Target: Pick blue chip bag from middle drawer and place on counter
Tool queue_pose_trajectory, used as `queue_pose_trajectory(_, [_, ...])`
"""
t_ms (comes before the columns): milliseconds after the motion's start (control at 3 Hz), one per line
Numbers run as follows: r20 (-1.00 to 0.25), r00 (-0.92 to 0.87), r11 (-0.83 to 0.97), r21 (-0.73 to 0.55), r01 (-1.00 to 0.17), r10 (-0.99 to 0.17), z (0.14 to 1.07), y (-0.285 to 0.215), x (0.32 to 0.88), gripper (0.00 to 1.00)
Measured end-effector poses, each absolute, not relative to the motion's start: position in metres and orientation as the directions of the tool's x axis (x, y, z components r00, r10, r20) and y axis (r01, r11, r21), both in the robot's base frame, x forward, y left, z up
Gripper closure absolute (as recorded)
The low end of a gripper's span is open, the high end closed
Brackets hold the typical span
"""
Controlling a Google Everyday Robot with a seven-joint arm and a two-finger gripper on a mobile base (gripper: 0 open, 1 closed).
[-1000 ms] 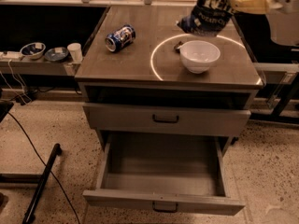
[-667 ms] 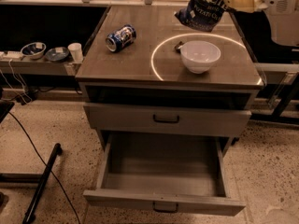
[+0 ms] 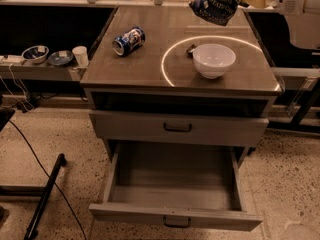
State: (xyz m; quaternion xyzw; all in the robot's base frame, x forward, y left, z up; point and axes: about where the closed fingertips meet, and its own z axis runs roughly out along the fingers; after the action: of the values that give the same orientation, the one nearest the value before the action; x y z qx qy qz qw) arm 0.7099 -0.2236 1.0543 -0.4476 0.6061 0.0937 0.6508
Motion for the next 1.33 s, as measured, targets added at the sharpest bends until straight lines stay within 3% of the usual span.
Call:
queue_pose_trajectory(333, [-0.860, 0.260, 0.567, -0.489, -0.663, -0.439, 1.054, -0.219, 0.722, 1.00])
queue_pose_trajectory(1000, [-0.792, 0.337, 0.599, -0.608, -0.522, -0.510, 1.067, -0.243, 0.800, 1.00])
queue_pose_trajectory(1333, [-0.755, 0.345, 0.621, -0.655, -0.430, -0.558, 1.065, -0.269, 0.828, 0.82])
